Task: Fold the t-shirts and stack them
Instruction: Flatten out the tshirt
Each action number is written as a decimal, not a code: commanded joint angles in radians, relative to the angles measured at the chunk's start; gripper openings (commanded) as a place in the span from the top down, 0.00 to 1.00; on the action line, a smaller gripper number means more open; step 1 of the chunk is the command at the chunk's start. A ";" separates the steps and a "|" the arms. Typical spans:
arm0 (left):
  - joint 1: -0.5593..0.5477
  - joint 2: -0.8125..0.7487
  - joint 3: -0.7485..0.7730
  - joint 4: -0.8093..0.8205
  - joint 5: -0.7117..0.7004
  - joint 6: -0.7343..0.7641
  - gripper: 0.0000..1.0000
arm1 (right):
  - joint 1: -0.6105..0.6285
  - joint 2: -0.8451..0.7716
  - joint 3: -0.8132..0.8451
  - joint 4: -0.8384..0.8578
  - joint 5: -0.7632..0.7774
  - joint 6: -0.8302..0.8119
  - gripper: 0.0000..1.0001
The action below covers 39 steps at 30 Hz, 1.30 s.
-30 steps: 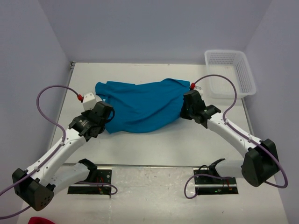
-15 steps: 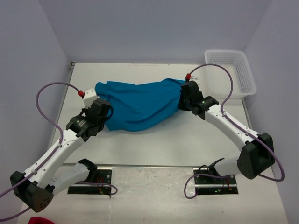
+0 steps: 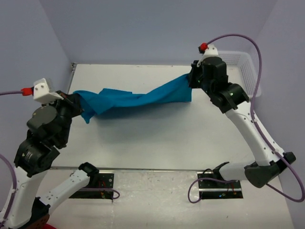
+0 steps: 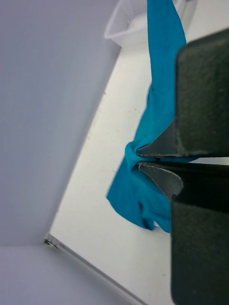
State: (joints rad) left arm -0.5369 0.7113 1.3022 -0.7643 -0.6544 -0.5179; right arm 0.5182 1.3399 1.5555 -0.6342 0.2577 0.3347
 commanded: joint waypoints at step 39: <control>0.324 0.454 0.025 0.378 0.598 0.151 1.00 | 0.001 -0.156 -0.175 0.143 -0.223 -0.086 1.00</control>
State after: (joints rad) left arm -0.2218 1.1488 1.4025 -0.4236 0.0628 -0.3599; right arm 0.5583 1.0779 1.4605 -0.6064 -0.0990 0.2131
